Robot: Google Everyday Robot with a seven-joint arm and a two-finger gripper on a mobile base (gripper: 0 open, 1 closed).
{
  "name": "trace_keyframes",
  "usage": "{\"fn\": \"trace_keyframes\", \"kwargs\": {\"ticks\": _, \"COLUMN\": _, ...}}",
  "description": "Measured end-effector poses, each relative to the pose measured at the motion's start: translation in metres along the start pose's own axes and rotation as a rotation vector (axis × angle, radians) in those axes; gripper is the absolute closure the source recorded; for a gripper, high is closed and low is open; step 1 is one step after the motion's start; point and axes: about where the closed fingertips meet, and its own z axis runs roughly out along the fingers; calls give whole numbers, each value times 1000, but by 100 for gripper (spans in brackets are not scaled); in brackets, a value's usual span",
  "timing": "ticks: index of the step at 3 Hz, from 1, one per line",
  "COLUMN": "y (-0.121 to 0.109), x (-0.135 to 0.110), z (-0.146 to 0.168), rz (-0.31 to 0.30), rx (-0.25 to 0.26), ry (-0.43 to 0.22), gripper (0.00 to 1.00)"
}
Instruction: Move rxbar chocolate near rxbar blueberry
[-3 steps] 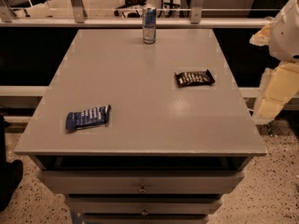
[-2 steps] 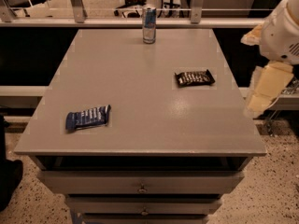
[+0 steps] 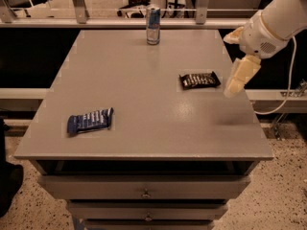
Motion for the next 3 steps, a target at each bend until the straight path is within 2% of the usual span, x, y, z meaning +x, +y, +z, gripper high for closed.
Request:
{"fn": "trace_keyframes", "kwargs": {"ticks": 1, "y": -26, "x": 1, "z": 31, "rz": 32, "rx": -43, "ry": -69, "gripper": 0}}
{"fn": "trace_keyframes", "kwargs": {"ticks": 2, "y": -44, "x": 0, "z": 68, "rz": 88, "rx": -110, "ry": -120, "gripper": 0}}
{"fn": "trace_keyframes", "kwargs": {"ticks": 3, "y": -50, "x": 3, "z": 88, "rz": 129, "rx": -146, "ry": -131, "gripper": 0}}
